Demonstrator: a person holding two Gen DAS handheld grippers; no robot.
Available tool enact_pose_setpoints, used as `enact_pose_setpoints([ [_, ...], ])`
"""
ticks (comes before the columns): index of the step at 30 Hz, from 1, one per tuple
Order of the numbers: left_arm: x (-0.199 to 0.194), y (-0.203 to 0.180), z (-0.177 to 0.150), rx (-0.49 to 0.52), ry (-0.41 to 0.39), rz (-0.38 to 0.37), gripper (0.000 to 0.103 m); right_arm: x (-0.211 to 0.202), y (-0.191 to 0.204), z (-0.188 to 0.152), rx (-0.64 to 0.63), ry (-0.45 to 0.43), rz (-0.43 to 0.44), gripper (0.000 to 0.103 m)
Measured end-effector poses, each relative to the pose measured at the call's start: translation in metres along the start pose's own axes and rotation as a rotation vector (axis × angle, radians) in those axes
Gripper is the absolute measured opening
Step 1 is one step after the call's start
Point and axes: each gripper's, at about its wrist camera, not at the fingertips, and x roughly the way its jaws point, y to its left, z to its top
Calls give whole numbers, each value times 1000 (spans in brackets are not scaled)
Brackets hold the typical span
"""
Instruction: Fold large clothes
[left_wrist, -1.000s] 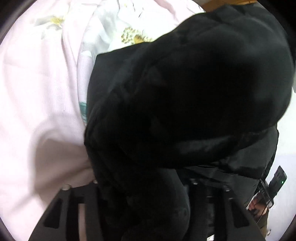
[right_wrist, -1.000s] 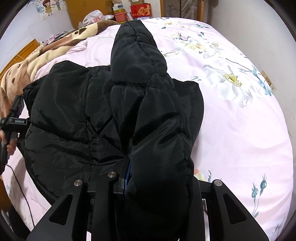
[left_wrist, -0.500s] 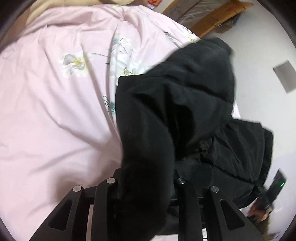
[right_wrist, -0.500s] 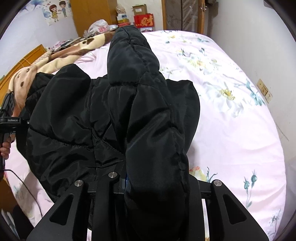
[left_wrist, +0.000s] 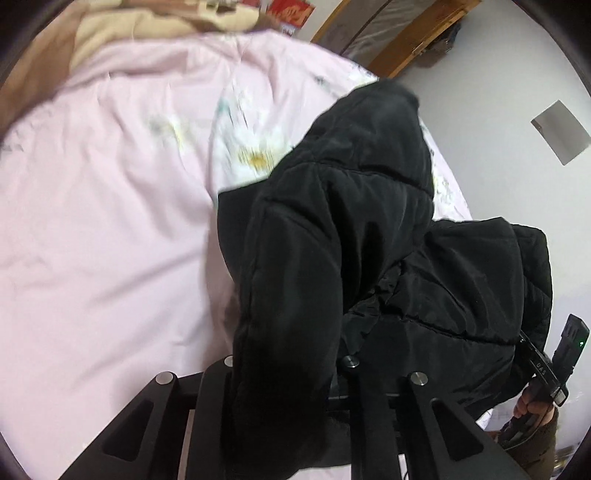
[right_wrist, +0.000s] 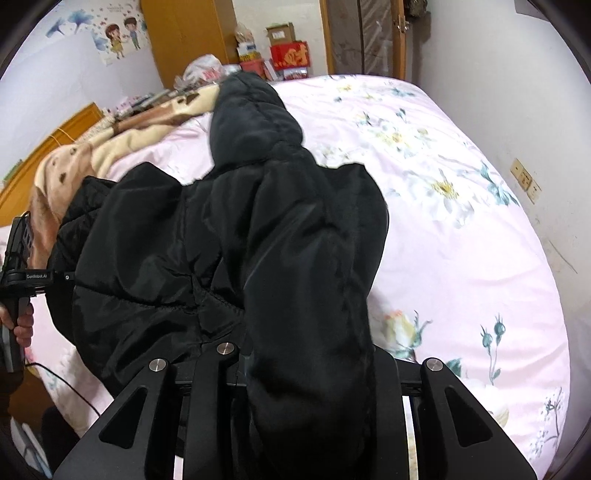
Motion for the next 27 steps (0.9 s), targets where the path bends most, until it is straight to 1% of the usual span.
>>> enact_pose_setpoints([
  [1, -12, 13, 8, 7, -18, 1, 19, -2, 5, 3, -3, -10, 14, 29],
  [2, -24, 16, 12, 10, -41, 8, 18, -4, 9, 6, -6, -18, 24, 29],
  [4, -48, 16, 2, 3, -77, 6, 17, -8, 23, 12, -25, -41, 45, 28],
  [5, -61, 21, 4, -7, -101, 13, 16, -8, 29, 14, -30, -48, 57, 28],
  [8, -92, 31, -6, -9, -157, 5, 9, -5, 51, 22, -46, -67, 99, 27],
  [9, -99, 32, -8, -13, -165, -8, 10, -2, 62, 25, -51, -73, 120, 27],
  [10, -104, 37, -14, -12, -167, -6, 10, 1, 71, 27, -56, -79, 141, 26],
  [12, -100, 51, -18, -20, -140, 40, 10, 7, 88, 26, -66, -75, 150, 25],
  [13, -91, 63, -16, -35, -121, 44, 10, 12, 97, 25, -70, -70, 148, 25],
  [14, -93, 65, -27, -57, -102, 53, 10, 16, 99, 22, -63, -66, 152, 25],
  [15, -80, 63, -22, -59, -88, 66, 10, 18, 99, 20, -52, -60, 158, 25],
  [16, -68, 74, -24, -66, -81, 80, 10, 20, 99, 17, -43, -52, 159, 25],
  [18, -55, 88, -7, -83, -58, 79, 10, 27, 95, 10, -24, -29, 139, 25],
  [19, -57, 89, -5, -92, -52, 75, 10, 33, 93, 4, -20, -17, 118, 25],
  [20, -48, 90, -7, -101, -39, 68, 10, 36, 91, 2, -15, -9, 108, 26],
  [23, -35, 102, 0, -65, -31, 94, 13, 50, 78, -14, 17, 24, 65, 26],
  [25, -26, 109, 1, -83, -16, 90, 15, 59, 70, -23, 38, 41, 45, 27],
  [27, -16, 116, 6, -75, 1, 93, 21, 68, 64, -31, 49, 61, 27, 29],
])
